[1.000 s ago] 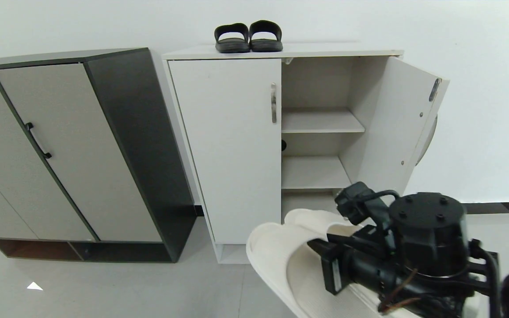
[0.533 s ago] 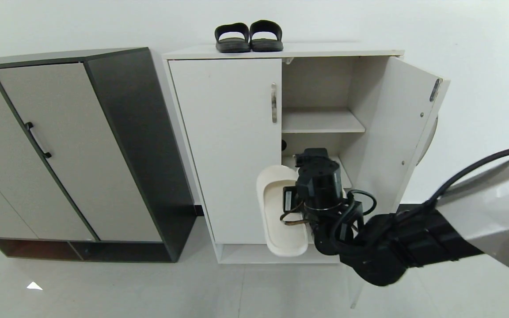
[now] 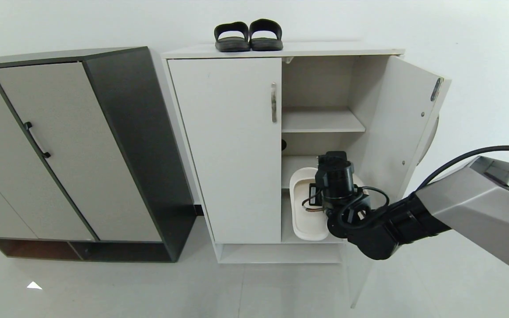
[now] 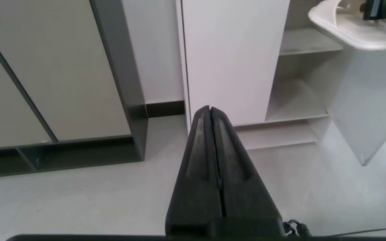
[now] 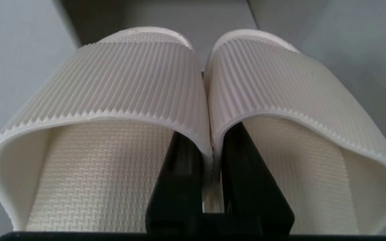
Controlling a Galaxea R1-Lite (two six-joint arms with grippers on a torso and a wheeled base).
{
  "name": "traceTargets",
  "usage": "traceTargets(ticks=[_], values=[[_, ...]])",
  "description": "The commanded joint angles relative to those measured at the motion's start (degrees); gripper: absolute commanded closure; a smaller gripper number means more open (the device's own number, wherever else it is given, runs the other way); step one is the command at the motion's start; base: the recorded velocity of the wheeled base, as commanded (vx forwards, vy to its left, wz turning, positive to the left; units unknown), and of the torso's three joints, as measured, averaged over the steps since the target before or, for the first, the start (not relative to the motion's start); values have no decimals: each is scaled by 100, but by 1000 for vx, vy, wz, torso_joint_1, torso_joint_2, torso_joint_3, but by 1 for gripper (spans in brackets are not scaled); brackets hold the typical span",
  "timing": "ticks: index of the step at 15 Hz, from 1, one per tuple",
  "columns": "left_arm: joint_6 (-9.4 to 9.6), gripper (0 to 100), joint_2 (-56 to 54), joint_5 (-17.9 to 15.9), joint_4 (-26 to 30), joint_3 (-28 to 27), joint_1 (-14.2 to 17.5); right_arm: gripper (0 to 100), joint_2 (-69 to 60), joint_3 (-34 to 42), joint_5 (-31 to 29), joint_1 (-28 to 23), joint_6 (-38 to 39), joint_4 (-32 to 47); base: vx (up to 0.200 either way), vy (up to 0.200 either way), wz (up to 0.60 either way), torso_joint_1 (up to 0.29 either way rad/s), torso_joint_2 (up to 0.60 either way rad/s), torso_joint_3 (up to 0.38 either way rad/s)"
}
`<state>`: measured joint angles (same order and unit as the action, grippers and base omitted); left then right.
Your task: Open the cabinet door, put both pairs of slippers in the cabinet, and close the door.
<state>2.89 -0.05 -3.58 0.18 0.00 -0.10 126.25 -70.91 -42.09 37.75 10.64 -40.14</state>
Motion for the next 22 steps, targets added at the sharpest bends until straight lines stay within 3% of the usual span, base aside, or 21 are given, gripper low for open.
traceTargets(ticks=[1,17,19,22], values=[[1,100,14,-2,-1,0,1,100,-294,271,26,-128,-1,-2,0,0,0,0,0,0],[-8,100,14,7,-1,0,1,100,-566,1000,597,-638,17,-152,0,0,0,0,0,0],[-8,100,14,7,-1,0,1,100,-742,1299,1186,-506,8,-424,0,0,0,0,0,0],[-34,100,14,7,-1,0,1,100,-812,1537,1265,-14,-36,-916,0,0,0,0,0,0]])
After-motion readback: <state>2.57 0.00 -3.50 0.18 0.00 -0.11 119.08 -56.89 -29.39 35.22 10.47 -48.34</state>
